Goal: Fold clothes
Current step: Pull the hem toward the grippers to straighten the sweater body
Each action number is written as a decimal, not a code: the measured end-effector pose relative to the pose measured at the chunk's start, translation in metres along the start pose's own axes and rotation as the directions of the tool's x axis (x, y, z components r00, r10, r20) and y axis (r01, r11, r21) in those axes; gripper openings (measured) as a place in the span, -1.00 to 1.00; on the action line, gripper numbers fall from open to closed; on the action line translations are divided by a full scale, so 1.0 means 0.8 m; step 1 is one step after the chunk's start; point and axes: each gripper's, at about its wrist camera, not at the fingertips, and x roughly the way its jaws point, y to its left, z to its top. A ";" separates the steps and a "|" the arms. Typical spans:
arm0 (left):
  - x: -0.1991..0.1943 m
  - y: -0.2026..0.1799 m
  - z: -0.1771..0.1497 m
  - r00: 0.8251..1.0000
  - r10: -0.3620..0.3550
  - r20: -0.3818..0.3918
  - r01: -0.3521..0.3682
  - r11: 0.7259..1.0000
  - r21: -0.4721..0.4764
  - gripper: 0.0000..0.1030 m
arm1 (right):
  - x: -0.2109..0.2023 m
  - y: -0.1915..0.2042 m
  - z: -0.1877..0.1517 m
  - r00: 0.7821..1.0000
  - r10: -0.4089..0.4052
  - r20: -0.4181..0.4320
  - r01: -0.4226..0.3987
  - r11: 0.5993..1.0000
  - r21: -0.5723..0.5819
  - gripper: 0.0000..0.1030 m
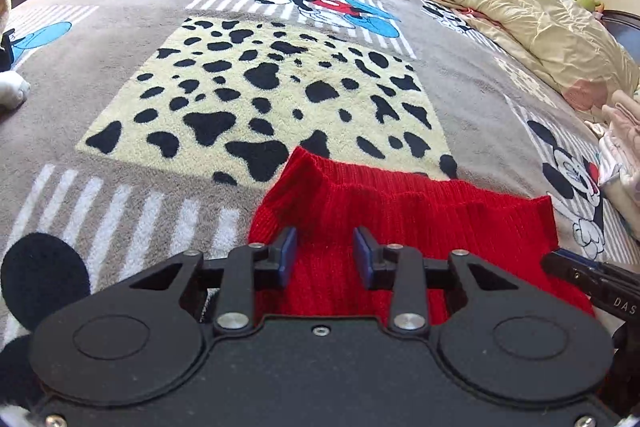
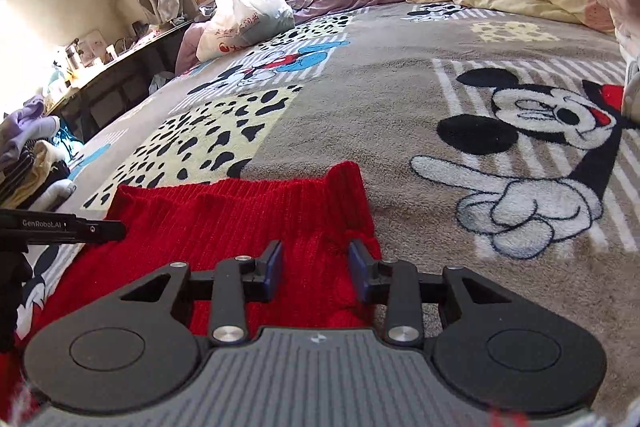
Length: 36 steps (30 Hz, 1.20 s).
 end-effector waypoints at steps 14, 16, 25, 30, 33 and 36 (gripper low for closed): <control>0.039 0.021 0.026 1.000 -0.012 -0.025 0.009 0.994 -0.105 -0.28 | 0.030 -0.003 0.042 0.999 -0.002 -0.040 0.002 1.000 -0.005 -0.18; 0.041 0.023 0.024 0.999 -0.012 -0.030 0.009 0.993 -0.115 -0.26 | 0.016 -0.004 0.046 0.999 0.016 0.033 -0.017 1.000 0.004 -0.17; -0.016 0.006 0.011 1.000 -0.004 0.020 0.006 0.994 -0.106 -0.15 | 0.010 -0.015 0.045 0.999 -0.041 -0.017 0.042 0.999 0.026 -0.16; -0.070 -0.029 -0.052 0.999 -0.039 0.021 0.039 0.998 -0.042 -0.11 | -0.084 -0.025 0.004 0.998 -0.010 0.060 0.005 0.996 0.086 -0.05; -0.103 -0.050 -0.090 0.998 -0.060 0.020 0.060 0.998 -0.004 -0.04 | -0.146 -0.035 -0.033 0.994 -0.032 0.106 0.016 0.988 0.151 -0.05; -0.135 -0.071 -0.127 0.997 -0.080 0.019 0.080 0.996 0.034 -0.03 | -0.203 -0.044 -0.077 0.987 -0.047 0.152 0.007 0.966 0.257 -0.04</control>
